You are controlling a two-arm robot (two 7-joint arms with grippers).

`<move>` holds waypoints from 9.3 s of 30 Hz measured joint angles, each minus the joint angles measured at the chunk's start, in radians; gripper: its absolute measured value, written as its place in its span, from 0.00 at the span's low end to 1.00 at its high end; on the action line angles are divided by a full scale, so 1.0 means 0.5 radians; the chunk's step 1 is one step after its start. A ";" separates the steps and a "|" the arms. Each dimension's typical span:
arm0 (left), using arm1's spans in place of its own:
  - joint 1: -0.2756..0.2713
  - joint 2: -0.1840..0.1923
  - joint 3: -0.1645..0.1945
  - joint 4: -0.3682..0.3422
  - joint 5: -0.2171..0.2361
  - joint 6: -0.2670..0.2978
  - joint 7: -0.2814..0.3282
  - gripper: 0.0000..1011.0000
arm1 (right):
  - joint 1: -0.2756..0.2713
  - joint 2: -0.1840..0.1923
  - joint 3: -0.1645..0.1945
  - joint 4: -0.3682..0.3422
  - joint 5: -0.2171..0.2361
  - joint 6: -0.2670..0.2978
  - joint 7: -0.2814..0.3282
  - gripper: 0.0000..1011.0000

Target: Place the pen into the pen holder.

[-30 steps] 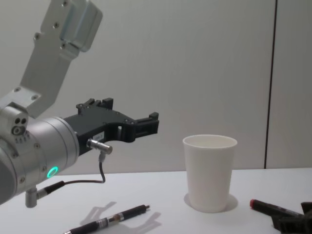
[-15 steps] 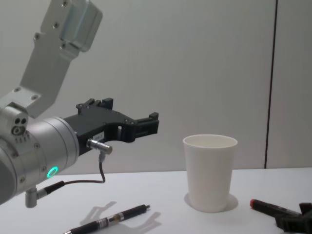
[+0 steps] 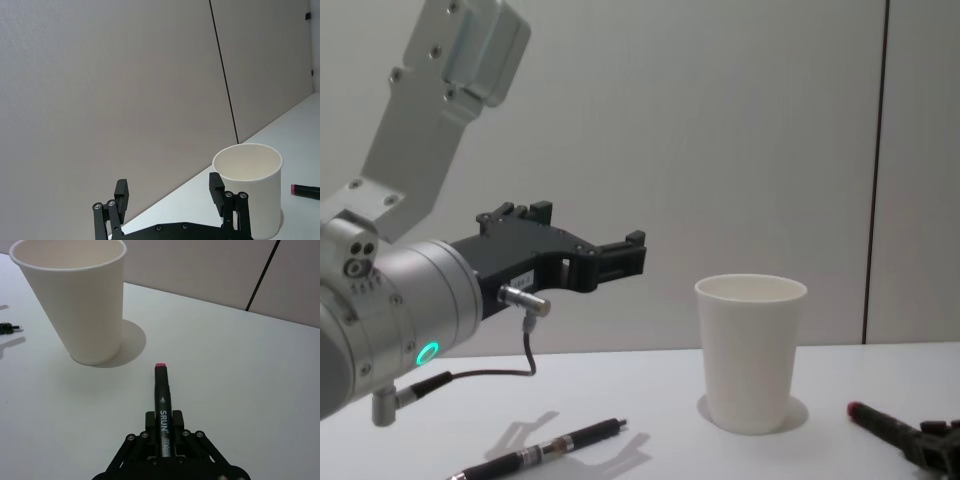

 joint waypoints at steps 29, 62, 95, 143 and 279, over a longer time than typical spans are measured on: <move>0.000 0.000 0.000 0.000 0.000 0.000 0.000 0.99 | -0.024 0.005 0.015 -0.028 0.010 -0.200 -0.065 0.17; 0.000 0.000 0.000 0.000 0.000 0.000 0.000 0.99 | 0.006 -0.004 0.107 -0.077 0.079 -1.079 -0.237 0.17; 0.000 0.000 0.000 0.000 0.000 0.000 0.000 0.99 | 0.473 -0.308 -0.048 0.432 -0.088 -1.407 0.050 0.17; 0.000 0.000 0.000 0.000 0.000 0.000 0.000 0.99 | 0.781 -0.561 -0.210 1.126 -0.248 -1.808 0.100 0.18; -0.009 0.066 -0.074 -0.003 -0.119 0.031 -0.243 0.99 | -0.223 -0.028 -0.004 -0.324 0.216 -0.810 -0.382 0.99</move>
